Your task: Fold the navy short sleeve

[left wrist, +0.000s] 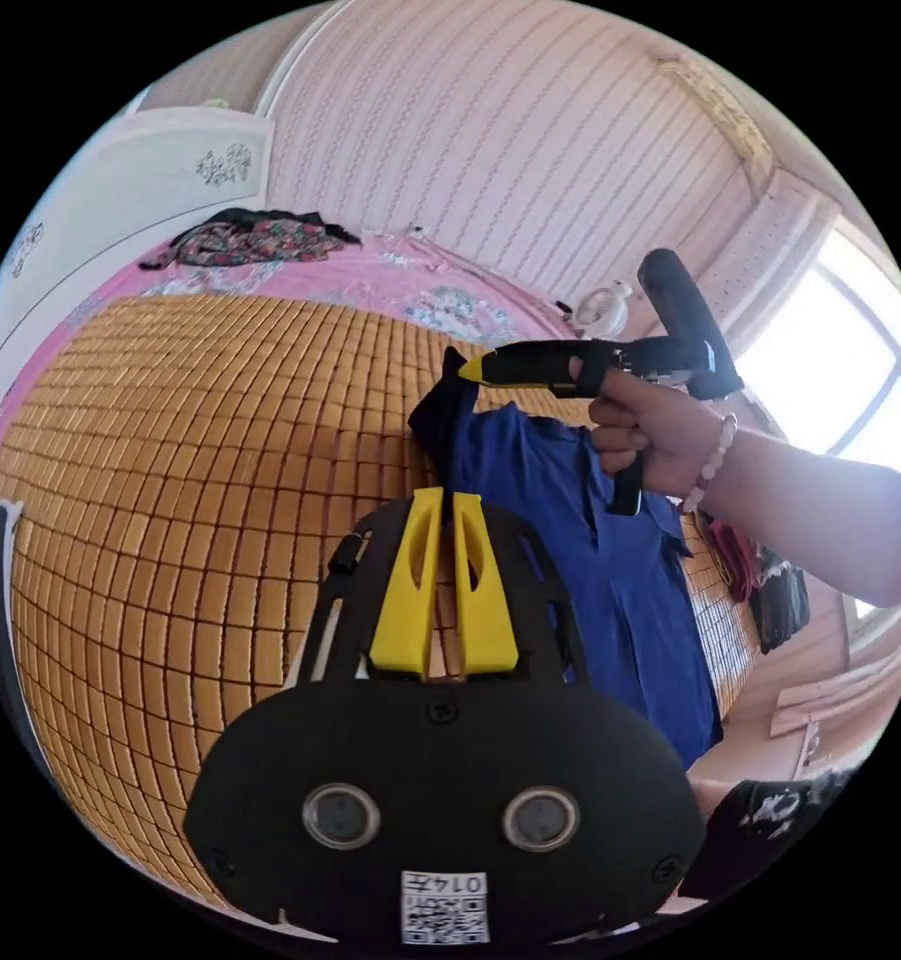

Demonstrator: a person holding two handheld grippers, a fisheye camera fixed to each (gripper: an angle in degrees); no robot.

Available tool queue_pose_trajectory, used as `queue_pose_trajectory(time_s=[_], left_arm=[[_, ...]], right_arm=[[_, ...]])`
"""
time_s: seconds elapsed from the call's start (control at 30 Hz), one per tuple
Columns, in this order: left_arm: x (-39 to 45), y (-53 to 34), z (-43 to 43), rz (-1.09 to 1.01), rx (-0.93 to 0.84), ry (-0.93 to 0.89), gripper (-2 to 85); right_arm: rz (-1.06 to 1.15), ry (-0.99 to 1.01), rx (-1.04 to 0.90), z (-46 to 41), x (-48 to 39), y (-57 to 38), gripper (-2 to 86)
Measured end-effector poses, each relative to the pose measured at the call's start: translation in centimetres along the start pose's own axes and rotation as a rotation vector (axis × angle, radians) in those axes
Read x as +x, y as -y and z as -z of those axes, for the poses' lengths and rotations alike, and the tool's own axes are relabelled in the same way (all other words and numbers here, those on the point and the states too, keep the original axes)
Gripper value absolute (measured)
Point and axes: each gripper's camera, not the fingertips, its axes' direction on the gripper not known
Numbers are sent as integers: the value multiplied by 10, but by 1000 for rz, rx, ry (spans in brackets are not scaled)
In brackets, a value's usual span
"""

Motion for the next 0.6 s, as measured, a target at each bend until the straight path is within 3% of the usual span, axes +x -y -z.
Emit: queue_pose_trajectory(time_s=[0.2,0.43,0.6], left_arm=[[48,-4,-30,30,-209,-172,74],[117,28,-71,-69,-399,-302,-1],[185,73,-117,-212,-399,-303,22]], right_arm=[[-194,-117,-67,68,64,-129,75],[-491,-178,11,130,123,-258,78],[-609,-397,11,175,162,-320,92]])
